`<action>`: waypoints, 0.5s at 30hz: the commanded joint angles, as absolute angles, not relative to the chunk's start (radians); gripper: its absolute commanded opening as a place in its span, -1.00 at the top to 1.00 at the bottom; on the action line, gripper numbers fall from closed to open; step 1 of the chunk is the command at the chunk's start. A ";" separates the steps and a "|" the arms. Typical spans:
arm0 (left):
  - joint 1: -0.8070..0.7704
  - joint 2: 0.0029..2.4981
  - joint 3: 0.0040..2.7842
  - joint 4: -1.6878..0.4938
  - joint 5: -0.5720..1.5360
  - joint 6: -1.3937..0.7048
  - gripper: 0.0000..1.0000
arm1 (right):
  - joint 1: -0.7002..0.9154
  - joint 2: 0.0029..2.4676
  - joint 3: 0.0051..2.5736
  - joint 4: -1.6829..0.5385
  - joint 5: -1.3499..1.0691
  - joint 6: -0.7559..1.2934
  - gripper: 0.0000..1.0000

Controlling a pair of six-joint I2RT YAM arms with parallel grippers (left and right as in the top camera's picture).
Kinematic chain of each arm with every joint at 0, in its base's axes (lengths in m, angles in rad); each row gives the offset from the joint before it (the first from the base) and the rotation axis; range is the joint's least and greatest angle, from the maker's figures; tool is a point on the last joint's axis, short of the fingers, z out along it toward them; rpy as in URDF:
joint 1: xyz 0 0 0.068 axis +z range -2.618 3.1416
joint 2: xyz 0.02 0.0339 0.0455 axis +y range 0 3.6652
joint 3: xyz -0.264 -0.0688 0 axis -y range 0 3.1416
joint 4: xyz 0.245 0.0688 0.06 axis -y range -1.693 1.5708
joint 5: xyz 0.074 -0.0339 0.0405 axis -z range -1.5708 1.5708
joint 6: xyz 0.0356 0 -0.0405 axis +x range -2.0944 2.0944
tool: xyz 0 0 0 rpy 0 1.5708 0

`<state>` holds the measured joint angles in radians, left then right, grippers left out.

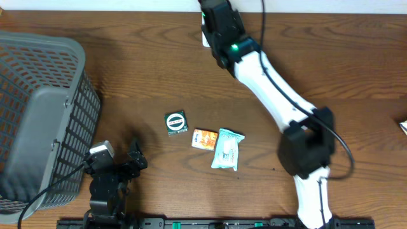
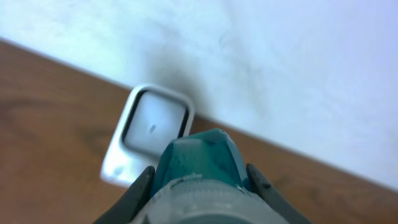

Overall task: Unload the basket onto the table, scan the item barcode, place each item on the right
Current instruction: 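Carry the teal bottle up to the scanner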

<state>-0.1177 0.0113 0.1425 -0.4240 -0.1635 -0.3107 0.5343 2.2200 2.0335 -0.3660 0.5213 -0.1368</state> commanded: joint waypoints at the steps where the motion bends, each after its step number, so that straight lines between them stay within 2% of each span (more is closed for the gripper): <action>1: -0.112 0.010 0.128 -0.445 -0.176 -0.309 -0.96 | 0.540 2.359 2.247 -0.347 0.705 -0.274 0.50; 8: -0.112 0.010 0.128 -0.445 -0.176 -0.309 -0.97 | 0.542 2.590 2.514 -0.294 0.834 -0.423 0.49; 15: -0.112 0.010 0.128 -0.445 -0.176 -0.309 -0.97 | 0.562 2.648 2.524 -0.141 0.942 -0.635 0.44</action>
<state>-0.1177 0.0113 0.1425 -0.4240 -0.1638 -0.3107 0.5415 2.6671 2.4683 -0.1707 0.8234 -0.5022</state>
